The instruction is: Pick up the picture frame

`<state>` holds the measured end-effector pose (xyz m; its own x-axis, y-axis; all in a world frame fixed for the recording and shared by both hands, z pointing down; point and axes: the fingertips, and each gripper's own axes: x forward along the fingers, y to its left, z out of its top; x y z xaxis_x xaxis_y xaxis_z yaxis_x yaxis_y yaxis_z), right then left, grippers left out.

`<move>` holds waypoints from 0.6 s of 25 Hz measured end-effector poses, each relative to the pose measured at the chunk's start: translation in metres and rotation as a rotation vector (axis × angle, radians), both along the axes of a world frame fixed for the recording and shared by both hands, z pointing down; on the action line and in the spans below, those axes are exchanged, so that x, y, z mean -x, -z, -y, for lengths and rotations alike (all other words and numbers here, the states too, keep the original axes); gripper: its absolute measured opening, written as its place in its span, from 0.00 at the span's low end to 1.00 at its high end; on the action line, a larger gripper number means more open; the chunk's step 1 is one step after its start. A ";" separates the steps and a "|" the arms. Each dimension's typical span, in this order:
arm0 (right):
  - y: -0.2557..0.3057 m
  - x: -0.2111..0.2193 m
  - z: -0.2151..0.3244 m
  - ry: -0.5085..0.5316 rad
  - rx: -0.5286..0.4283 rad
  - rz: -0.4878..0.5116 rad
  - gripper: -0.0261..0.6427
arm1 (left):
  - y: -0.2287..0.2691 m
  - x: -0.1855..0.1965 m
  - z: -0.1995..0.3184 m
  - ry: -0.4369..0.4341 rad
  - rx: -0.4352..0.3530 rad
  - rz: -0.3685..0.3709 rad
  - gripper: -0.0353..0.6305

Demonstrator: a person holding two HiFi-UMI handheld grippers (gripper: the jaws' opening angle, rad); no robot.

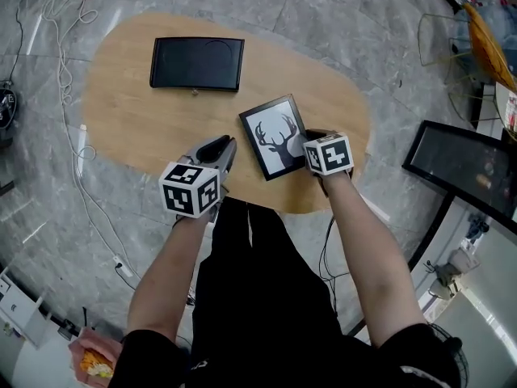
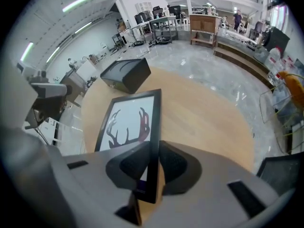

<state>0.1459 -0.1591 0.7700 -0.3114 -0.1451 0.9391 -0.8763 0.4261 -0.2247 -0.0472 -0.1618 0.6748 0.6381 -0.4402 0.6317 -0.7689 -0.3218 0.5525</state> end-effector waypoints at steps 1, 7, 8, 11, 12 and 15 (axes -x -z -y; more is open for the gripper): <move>0.011 0.002 0.001 -0.005 -0.011 0.010 0.14 | 0.008 0.001 0.000 0.002 -0.001 -0.005 0.14; 0.093 0.008 0.013 -0.048 -0.104 0.089 0.14 | 0.066 -0.008 -0.001 0.005 -0.023 -0.057 0.18; 0.108 0.009 0.016 -0.054 -0.124 0.104 0.14 | 0.078 -0.010 0.000 0.001 -0.034 -0.059 0.19; 0.154 0.010 0.027 -0.078 -0.181 0.150 0.14 | 0.113 -0.013 0.005 -0.004 -0.062 -0.070 0.25; 0.170 0.011 0.031 -0.088 -0.201 0.168 0.14 | 0.124 -0.015 0.006 -0.006 -0.070 -0.075 0.27; 0.219 0.013 0.041 -0.114 -0.262 0.236 0.14 | 0.157 -0.022 0.011 -0.017 -0.100 -0.090 0.33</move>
